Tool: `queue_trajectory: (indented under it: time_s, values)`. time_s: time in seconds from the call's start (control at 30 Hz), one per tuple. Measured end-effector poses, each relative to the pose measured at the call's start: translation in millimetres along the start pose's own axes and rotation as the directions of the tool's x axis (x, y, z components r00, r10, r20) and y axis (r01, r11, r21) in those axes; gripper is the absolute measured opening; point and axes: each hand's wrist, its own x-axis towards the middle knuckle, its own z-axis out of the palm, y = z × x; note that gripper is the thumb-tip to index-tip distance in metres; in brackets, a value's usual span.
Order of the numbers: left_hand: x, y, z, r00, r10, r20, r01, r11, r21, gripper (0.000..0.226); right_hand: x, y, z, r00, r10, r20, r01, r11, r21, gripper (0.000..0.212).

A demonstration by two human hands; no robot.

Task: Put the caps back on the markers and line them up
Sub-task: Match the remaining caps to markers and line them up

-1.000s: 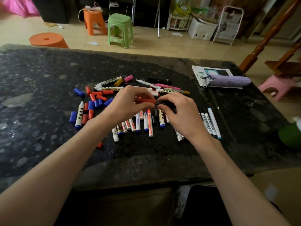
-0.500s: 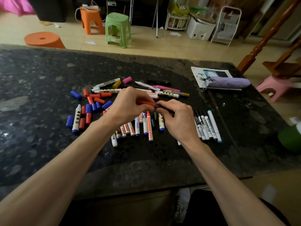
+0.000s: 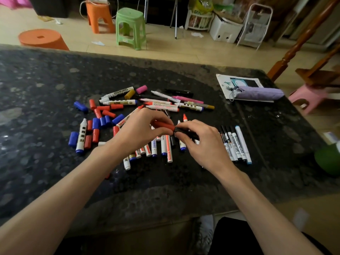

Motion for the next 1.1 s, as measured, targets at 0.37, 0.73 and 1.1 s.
queue_trajectory:
  time_s: [0.37,0.73,1.1]
  values:
    - [-11.3,-2.2,1.8,0.999,-0.045,-0.026,0.044,0.998,-0.044,0.017,-2.9,-2.4,9.3,0.999,-0.032,-0.037,0.031,0.999,-0.036,0.024]
    - [-18.2,-14.8,13.9,0.997,-0.073,0.034,0.075,0.996,-0.043,0.018,-13.6,-1.5,25.5,0.999,0.001,-0.033,-0.001,1.000,-0.021,0.022]
    - [-3.2,-20.5,11.7,0.979,-0.155,-0.135,0.145,0.986,-0.081,0.069,1.1,55.3,-27.3,0.842,0.522,-0.137,-0.539,0.824,-0.174,0.023]
